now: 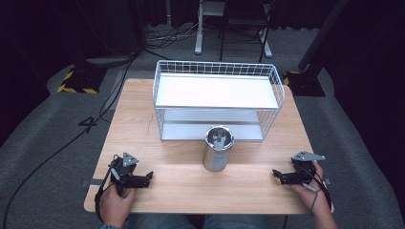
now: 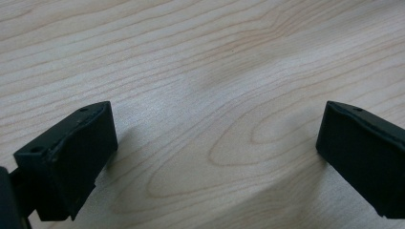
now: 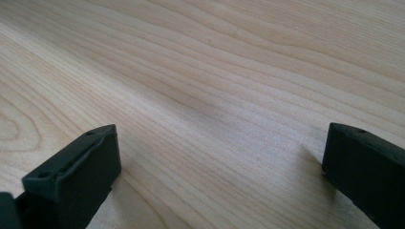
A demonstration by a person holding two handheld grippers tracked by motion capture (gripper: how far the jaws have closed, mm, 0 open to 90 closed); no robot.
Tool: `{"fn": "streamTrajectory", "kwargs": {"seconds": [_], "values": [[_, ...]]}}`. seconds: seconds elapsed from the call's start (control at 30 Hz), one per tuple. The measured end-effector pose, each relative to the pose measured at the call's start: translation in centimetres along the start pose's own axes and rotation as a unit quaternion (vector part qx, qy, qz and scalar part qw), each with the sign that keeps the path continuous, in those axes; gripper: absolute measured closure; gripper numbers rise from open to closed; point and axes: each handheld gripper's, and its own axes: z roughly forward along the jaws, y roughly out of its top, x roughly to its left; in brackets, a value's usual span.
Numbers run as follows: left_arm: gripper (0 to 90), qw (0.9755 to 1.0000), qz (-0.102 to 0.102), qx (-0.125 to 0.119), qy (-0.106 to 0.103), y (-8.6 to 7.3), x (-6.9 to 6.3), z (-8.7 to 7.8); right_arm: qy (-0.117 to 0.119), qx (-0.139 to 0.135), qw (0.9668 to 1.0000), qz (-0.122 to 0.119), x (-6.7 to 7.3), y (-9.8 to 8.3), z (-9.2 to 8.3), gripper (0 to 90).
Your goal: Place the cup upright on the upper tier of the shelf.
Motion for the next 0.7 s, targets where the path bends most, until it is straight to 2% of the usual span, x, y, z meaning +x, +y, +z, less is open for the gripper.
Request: {"fn": "streamTrajectory", "kwargs": {"seconds": [0.27, 0.3, 0.37, 0.47, 0.53, 0.6, 0.7], "values": [[0.5, 1.0000, 0.000, 0.000, 0.000, 0.0, 0.0, 0.0, 0.005, -0.002, 1.0000, 0.001, -0.1, 0.0, -0.1, 0.0], [0.5, 1.0000, 0.000, -0.001, 0.000, 0.0, 0.0, 0.0, 0.006, -0.013, 0.9998, 0.012, -0.3, -0.1, -0.3, 0.0], [0.5, 1.0000, 0.000, 0.000, 0.000, 0.0, 0.0, 0.0, 0.007, -0.018, 0.9997, 0.016, -0.4, -0.1, -0.4, 0.0], [0.5, 1.0000, 0.001, -0.001, 0.000, 0.0, 0.0, 0.0, 0.001, -0.026, 0.9995, 0.015, -0.4, 0.0, -0.9, 0.0], [0.5, 1.0000, 0.000, 0.000, 0.000, 0.0, 0.0, 0.0, 0.005, -0.042, 0.9990, 0.013, -0.2, 0.3, -1.5, 0.0], [0.5, 1.0000, 0.000, 0.000, 0.000, 0.0, 0.0, 0.0, 0.005, -0.046, 0.9989, 0.012, -0.2, 0.4, -1.8, 0.0], [0.5, 1.0000, 0.000, -0.001, 0.000, 0.0, 0.0, 0.0, 0.024, -0.066, 0.9974, 0.014, 0.2, 0.9, -2.6, 0.0]]}}
